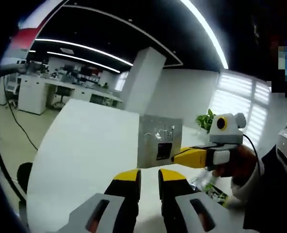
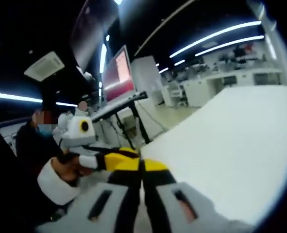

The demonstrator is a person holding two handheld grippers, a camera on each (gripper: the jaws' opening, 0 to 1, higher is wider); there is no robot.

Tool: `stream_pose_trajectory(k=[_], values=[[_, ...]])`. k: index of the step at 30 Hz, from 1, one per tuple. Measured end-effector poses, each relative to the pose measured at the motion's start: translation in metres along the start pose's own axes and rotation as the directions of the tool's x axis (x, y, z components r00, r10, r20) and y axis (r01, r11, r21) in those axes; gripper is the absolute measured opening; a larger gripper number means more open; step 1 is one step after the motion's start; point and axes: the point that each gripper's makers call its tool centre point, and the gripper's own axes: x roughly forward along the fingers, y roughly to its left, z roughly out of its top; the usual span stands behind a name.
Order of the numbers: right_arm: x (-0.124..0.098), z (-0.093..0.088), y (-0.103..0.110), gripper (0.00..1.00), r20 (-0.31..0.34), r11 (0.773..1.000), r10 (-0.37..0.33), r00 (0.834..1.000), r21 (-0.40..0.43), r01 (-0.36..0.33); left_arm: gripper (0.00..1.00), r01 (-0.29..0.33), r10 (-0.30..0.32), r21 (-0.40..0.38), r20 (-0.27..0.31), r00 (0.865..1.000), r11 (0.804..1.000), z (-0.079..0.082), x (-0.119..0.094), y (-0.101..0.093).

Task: Arrange the skincare products in the storage area until every visible bottle or jar stands upright without overlapping.

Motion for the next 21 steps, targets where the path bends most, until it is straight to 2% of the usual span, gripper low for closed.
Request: stream_pose_trajectory(k=[7,14,21], values=[[-0.007,0.0,0.012,0.0,0.015,0.999,0.029,0.999,0.029,-0.029,0.13,0.028,-0.03,0.022,0.11,0.993,0.999,0.017,-0.012,-0.02],[-0.015,-0.002,0.021,0.0,0.028,0.997,0.045,0.999,0.057,-0.047,0.13,0.088,-0.09,0.023,0.153,0.984,0.996,0.022,-0.016,-0.043],[-0.024,-0.001,0.032,0.0,0.044,0.99,0.1,0.994,0.093,-0.104,0.13,0.153,-0.149,-0.009,0.182,0.972,0.988,0.024,-0.017,-0.059]])
